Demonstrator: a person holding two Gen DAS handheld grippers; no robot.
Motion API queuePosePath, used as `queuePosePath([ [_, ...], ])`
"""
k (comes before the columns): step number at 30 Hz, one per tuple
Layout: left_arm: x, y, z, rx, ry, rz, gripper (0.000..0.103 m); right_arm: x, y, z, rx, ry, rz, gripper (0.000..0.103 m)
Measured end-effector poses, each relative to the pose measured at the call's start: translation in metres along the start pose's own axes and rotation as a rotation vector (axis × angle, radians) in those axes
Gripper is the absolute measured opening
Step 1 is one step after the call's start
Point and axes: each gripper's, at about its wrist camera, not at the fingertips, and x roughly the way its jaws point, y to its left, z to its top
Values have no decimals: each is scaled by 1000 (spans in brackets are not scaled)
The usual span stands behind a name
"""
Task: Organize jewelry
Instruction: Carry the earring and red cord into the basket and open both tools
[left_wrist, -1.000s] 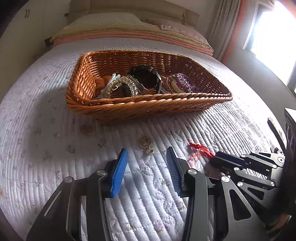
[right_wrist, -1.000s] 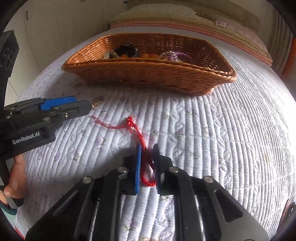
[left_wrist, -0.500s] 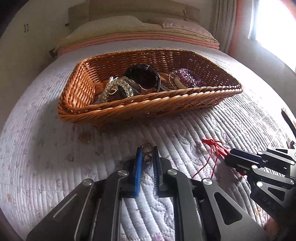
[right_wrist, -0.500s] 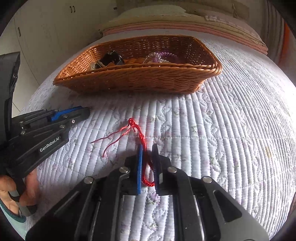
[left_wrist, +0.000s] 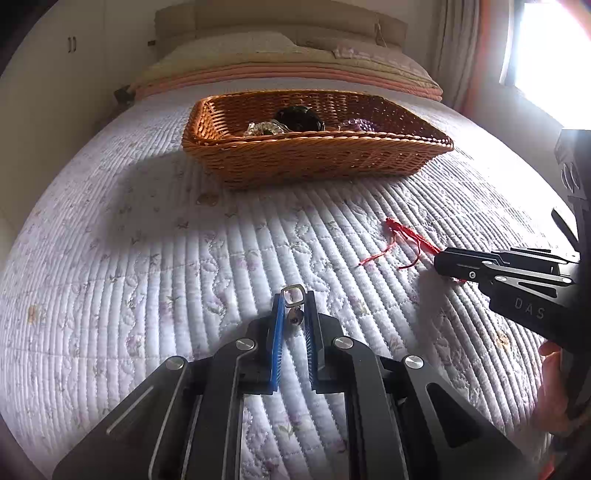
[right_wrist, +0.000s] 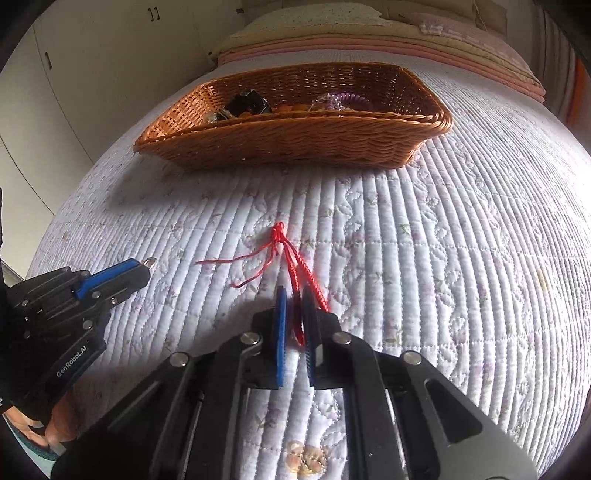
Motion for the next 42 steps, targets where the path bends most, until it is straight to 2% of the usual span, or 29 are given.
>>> queuePosePath([
  [3,-2,9,-5,-35,-12,-50,9,-8,-4,-2,4,-13,6,16],
  [5,-2,13,-5,-52,-16,-75,9,-13,-5,-4,-2,-27,-13,40],
  [6,-2,13,-5,-55,-18,-82,9,-15,-5,-4,-4,-32,-20,44],
  [10,-1,12,-5,-55,-24,-90,9,-11,0,2,-31,-26,-38,45],
  [13,-1,11,-5,-54,-25,-94,9,1,1,7,-43,13,-54,45],
  [15,-1,11,-6,-54,-24,-96,9,14,5,9,-64,42,-88,40],
  [17,-1,10,-5,-54,-24,-96,9,15,15,7,-110,35,-86,19],
  [20,-2,10,-5,-52,-29,-95,9,11,33,2,-190,15,-123,4],
  [27,-16,12,-5,-58,-87,-104,9,-17,39,-3,-171,-51,-25,3],
  [33,-32,3,4,-20,-139,-69,9,-52,35,9,-135,-124,5,3],
  [38,-58,-13,35,63,-240,-20,9,-77,30,30,-117,-192,64,3],
  [42,-65,-19,69,95,-299,-36,9,-83,28,54,-106,-242,53,3],
])
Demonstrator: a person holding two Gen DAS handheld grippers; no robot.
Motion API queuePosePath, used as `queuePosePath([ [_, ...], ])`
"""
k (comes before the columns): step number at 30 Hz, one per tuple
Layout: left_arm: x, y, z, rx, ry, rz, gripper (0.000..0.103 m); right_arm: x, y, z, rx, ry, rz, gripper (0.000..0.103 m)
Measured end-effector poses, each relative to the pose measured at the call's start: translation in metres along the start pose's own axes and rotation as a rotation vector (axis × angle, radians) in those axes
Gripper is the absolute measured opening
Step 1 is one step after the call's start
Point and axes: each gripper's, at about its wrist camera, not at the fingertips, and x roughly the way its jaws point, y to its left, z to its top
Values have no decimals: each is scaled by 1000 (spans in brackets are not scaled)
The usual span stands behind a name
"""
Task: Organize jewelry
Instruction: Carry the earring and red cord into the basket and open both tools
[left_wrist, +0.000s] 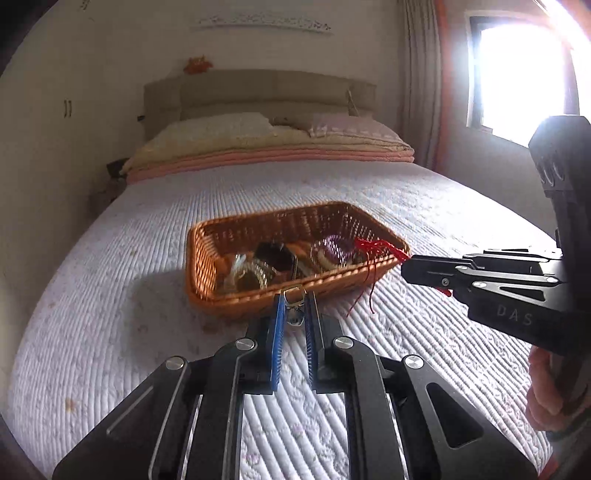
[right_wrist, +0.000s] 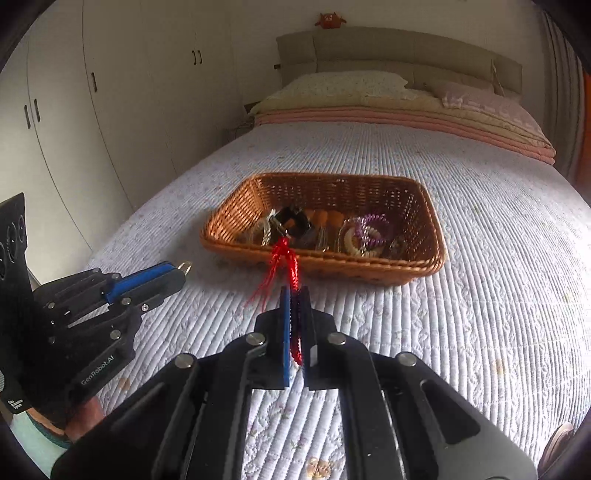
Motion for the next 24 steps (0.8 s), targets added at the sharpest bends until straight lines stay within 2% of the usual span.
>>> queuePosePath([
  [6,35,12,53,-36,-51,-56,9,19,-25,45,43,-52,-12,3],
  [11,79,22,82,-63,-38,-60,9,57,-54,73,126,-30,-13,3],
  [18,130,34,75,-106,36,-55,9,108,-76,84,206,47,-23,3],
  [24,158,49,60,-178,98,-76,9,136,-72,84,196,110,-37,3],
])
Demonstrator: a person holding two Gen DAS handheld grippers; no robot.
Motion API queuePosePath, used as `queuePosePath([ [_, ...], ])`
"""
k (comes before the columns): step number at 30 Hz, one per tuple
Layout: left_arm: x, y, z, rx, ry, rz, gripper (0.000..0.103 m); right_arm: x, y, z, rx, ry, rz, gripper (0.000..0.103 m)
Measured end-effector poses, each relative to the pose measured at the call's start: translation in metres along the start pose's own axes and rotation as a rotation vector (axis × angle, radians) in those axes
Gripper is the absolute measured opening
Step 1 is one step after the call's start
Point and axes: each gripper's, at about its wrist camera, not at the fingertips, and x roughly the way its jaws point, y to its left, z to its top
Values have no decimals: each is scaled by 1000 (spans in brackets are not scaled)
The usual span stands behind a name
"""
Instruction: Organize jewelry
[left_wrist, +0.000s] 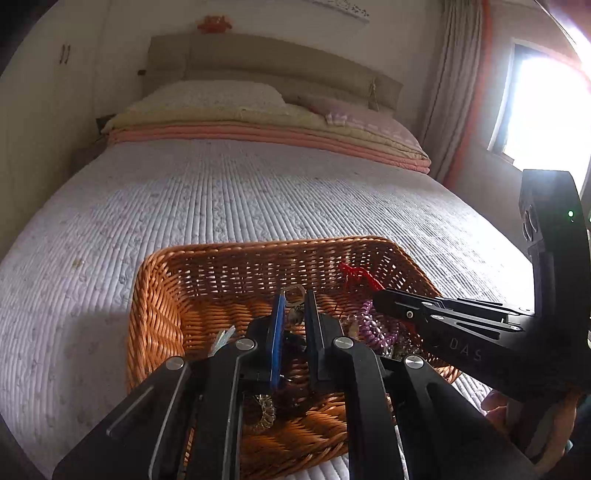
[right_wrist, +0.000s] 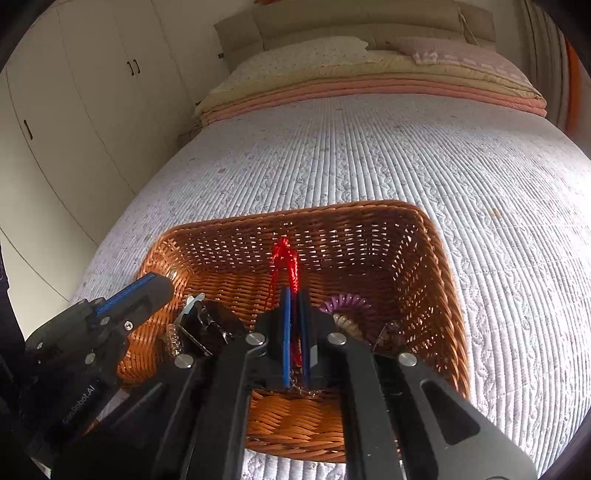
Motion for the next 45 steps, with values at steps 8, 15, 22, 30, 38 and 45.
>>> queuePosePath([
  [8,8,8,-9,-23,38,-9,9,19,-3,-8,28,78,21,4],
  [15,-7,12,-9,-57,14,-34,26,17,-2,-11,28,82,46,18],
  [22,-57,5,-5,-29,-60,-91,62,-24,1,-15,28,-11,64,56],
  [30,-151,-19,-23,33,-245,-1,83,-108,13,-47,-19,-191,38,65],
  [38,-206,-38,-85,57,-404,202,90,-169,29,-115,-75,-443,-91,90],
  [45,-205,-64,-133,126,-536,417,91,-163,39,-163,-140,-574,-174,95],
])
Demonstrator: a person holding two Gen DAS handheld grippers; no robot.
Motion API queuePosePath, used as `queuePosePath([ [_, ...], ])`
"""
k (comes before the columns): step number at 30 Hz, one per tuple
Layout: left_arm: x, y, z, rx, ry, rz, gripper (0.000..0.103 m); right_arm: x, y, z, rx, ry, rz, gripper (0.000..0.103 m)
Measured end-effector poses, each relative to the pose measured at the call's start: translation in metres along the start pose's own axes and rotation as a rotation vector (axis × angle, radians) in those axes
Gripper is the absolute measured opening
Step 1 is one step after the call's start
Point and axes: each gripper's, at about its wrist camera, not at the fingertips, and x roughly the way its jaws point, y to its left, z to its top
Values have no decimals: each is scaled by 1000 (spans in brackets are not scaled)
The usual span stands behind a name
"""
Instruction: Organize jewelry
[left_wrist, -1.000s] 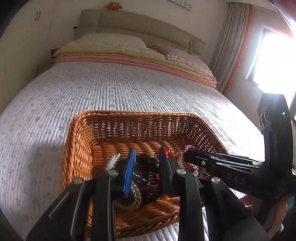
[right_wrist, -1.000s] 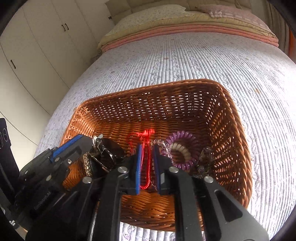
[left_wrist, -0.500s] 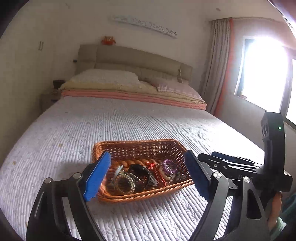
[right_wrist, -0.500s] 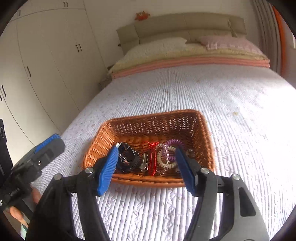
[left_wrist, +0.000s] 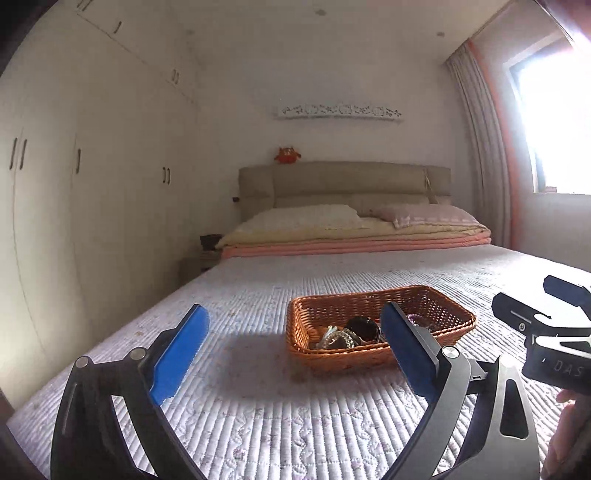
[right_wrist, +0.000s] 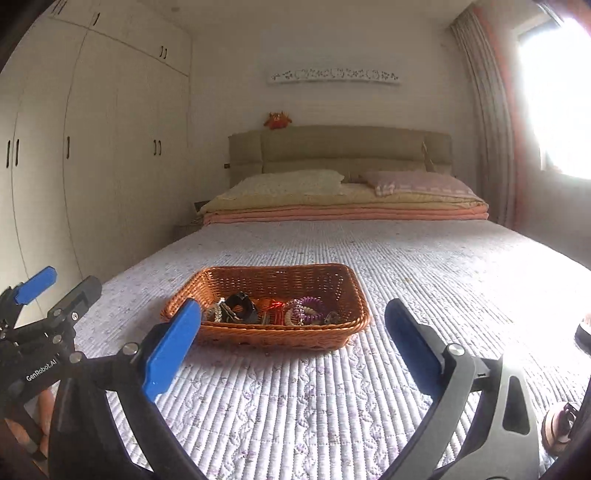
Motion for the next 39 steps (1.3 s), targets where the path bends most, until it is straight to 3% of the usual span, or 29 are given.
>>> queuePosePath([
  [6,-4,-7,-11,-1,-13,11,92,-3,12,-16,-78,-60,-58,95],
  [8,3,-4,-19,-22,18,26,94,-3,11,-20,-77,-74,-71,95],
  [10,10,3,-22,-38,67,36,94,-2,8,-24,-71,-67,-65,95],
  [16,14,28,-26,-141,95,56,94,0,6,-32,-65,-34,-50,95],
  [39,9,14,-23,-69,71,75,95,-3,-3,-33,-27,-14,-35,95],
])
